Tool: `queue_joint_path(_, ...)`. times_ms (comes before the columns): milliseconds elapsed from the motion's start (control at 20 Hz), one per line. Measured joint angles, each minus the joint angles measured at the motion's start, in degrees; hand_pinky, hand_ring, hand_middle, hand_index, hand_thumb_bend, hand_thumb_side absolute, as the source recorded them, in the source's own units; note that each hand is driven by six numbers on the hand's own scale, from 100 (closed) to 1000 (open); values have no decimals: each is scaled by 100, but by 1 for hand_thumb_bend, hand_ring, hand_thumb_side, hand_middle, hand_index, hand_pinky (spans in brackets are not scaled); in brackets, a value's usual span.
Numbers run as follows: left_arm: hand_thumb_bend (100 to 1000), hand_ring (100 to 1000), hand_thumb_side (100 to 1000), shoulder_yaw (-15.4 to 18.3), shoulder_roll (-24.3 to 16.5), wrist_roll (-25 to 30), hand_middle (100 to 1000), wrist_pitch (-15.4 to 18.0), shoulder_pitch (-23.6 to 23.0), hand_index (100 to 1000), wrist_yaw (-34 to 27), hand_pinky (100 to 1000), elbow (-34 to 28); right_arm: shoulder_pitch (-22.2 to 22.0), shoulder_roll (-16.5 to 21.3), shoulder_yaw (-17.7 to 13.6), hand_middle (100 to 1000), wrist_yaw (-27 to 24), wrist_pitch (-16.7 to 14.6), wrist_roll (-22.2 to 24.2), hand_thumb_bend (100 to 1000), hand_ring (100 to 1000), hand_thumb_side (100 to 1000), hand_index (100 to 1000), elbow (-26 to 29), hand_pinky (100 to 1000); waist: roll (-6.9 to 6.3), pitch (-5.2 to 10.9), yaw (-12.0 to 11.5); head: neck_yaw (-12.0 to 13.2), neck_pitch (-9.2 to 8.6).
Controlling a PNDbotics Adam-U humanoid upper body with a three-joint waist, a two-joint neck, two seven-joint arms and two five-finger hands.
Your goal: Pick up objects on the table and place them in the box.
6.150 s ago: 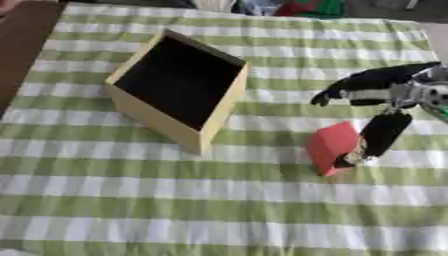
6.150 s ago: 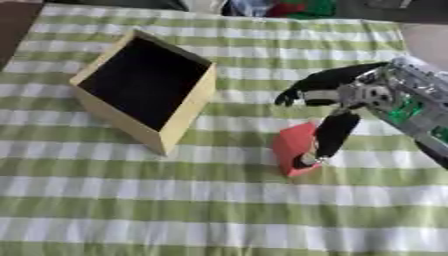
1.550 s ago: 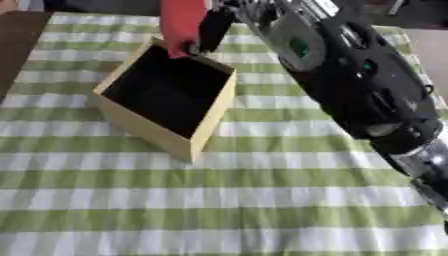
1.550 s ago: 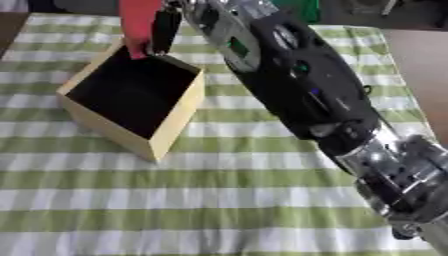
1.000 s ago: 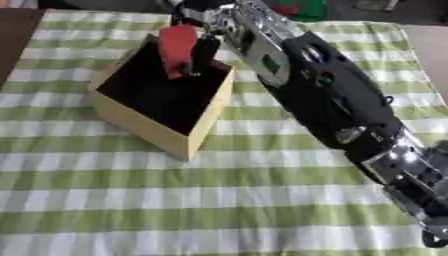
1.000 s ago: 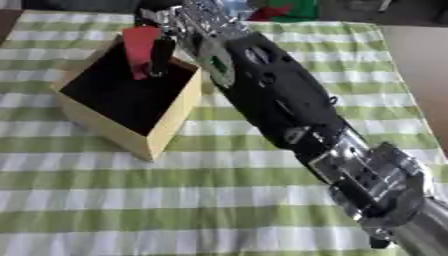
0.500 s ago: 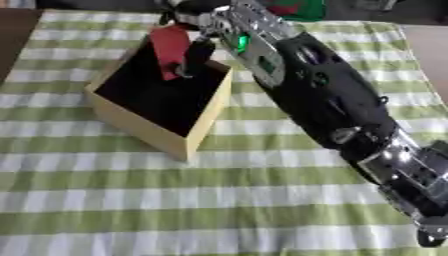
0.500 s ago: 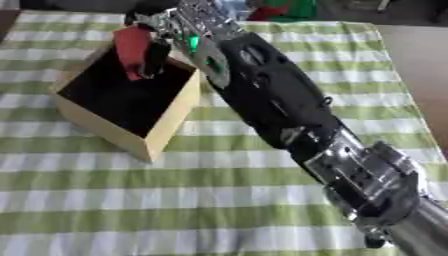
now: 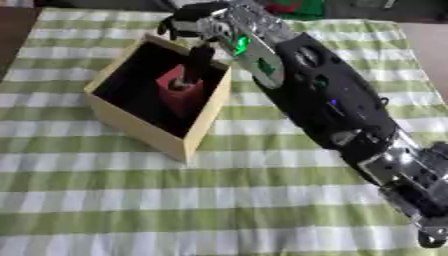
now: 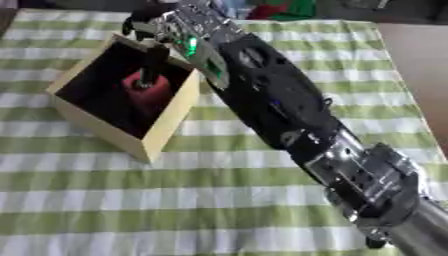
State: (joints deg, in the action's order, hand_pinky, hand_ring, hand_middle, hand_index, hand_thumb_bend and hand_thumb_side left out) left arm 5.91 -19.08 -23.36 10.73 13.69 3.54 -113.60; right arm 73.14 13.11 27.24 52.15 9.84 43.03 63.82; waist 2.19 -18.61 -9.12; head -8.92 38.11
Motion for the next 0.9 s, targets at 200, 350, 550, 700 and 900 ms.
queue_joint_path(200, 118, 482, 100, 0, 0, 4, 480, -3, 0, 706, 0, 1000, 0, 0, 30, 0, 852, 0, 14, 81, 476, 1000, 373, 986, 64, 971, 0, 0, 1, 1, 0)
queue_joint_path(350, 119, 484, 100, 0, 0, 4, 482, -4, 0, 706, 0, 1000, 0, 31, 43, -4, 846, -4, 19, 87, 393, 997, 319, 982, 124, 969, 0, 7, 8, 3, 0)
queue_joint_path(550, 119, 484, 100, 0, 0, 4, 482, -4, 2, 705, -1, 1000, 0, 102, 168, -120, 844, -163, 105, 51, 295, 991, 267, 976, 441, 964, -4, 30, 29, 10, 0)
queue_joint_path(700, 121, 484, 100, 0, 0, 3, 482, -3, 2, 705, -1, 1000, 0, 102, 343, -210, 836, -353, 150, -1, 146, 980, 219, 963, 774, 954, -11, 31, 57, 34, 3)
queue_joint_path(900, 120, 484, 100, 3, 0, -13, 482, 7, -1, 705, 5, 1000, 0, 26, 768, -400, 801, -674, 117, -193, 100, 954, 100, 914, 1315, 931, -29, 31, 115, 107, 8)
